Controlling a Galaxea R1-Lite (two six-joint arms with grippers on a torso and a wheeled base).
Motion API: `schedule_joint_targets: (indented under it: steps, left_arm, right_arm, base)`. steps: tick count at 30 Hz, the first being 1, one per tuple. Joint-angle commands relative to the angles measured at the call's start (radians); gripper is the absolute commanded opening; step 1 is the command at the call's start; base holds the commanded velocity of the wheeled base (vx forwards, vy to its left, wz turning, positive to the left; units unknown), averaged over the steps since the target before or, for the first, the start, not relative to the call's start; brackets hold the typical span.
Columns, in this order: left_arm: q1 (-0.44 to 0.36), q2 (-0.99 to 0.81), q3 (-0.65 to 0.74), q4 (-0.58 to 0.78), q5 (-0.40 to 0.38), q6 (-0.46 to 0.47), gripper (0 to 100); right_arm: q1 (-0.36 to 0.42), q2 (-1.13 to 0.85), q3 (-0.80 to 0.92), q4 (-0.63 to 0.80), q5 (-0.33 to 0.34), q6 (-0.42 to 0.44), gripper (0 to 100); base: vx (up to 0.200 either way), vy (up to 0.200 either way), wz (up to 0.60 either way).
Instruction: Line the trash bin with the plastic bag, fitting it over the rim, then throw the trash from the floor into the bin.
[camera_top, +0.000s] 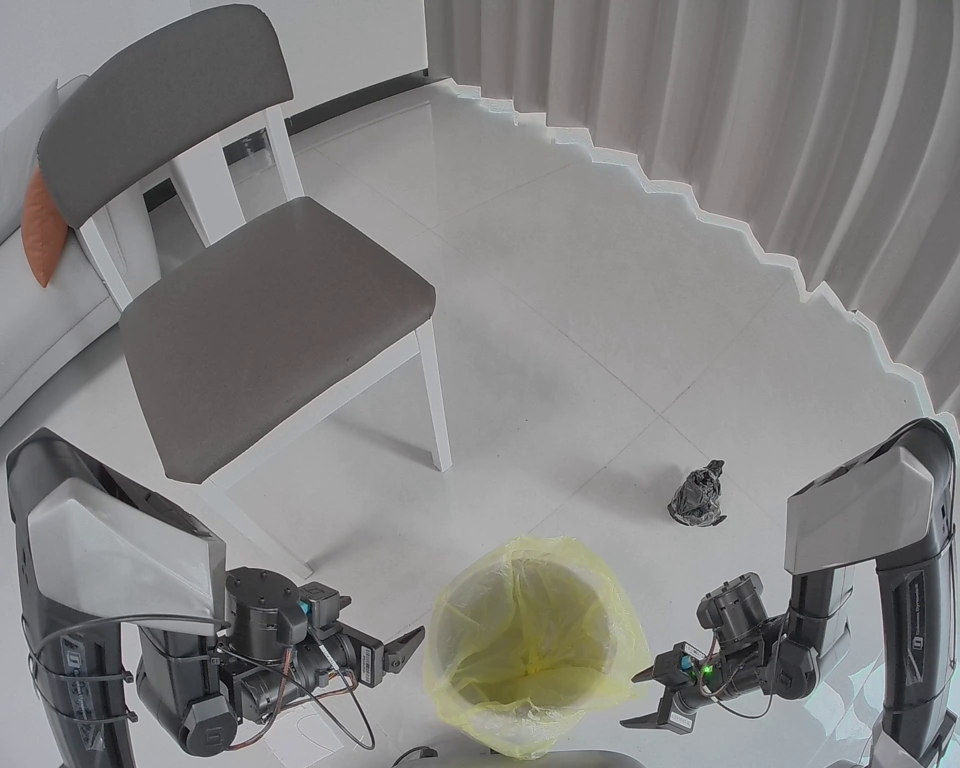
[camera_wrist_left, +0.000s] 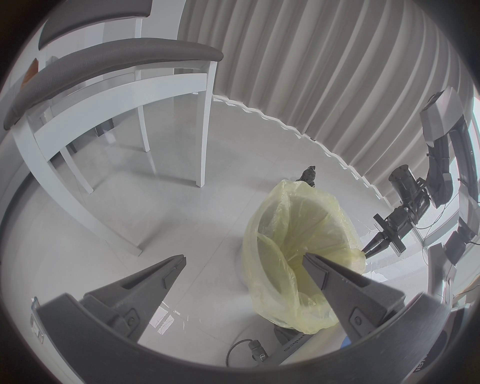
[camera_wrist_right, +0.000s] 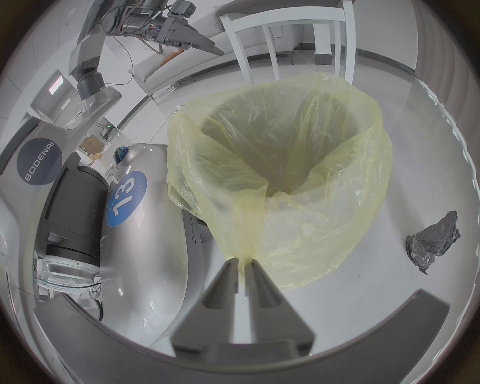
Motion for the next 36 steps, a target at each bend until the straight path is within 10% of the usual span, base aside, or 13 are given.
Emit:
schedule_joint_targets:
  steps: [1,9,15,24,36]
  left_arm:
    - [0.001,-0.025,0.007,-0.018,-0.002,-0.001,100]
    - [-0.136,-0.138,0.028,-0.018,-0.003,-0.054,100]
    - [-0.289,-0.114,0.016,-0.012,0.001,-0.052,100]
    - [-0.403,0.06,-0.093,-0.016,-0.002,-0.057,100]
    - [-0.469,0.233,-0.26,0.088,0.141,-0.046,100]
  right_arm:
    - [-0.009,-0.052,0.033,-0.006,0.023,0.002,100]
    - [-0.107,-0.304,0.191,-0.007,0.037,0.002,100]
    - [-0.286,-0.452,0.197,-0.007,0.167,0.048,100]
    - [-0.447,-0.682,0.119,-0.003,0.189,0.479,100]
    - [-0.458,-0.686,0.065,0.008,0.186,0.549,100]
  base:
    - [0.0,0.0,0.0]
    - [0.0,0.0,0.0]
    - [0.0,0.0,0.0]
    - [0.0,0.0,0.0]
    - [0.0,0.0,0.0]
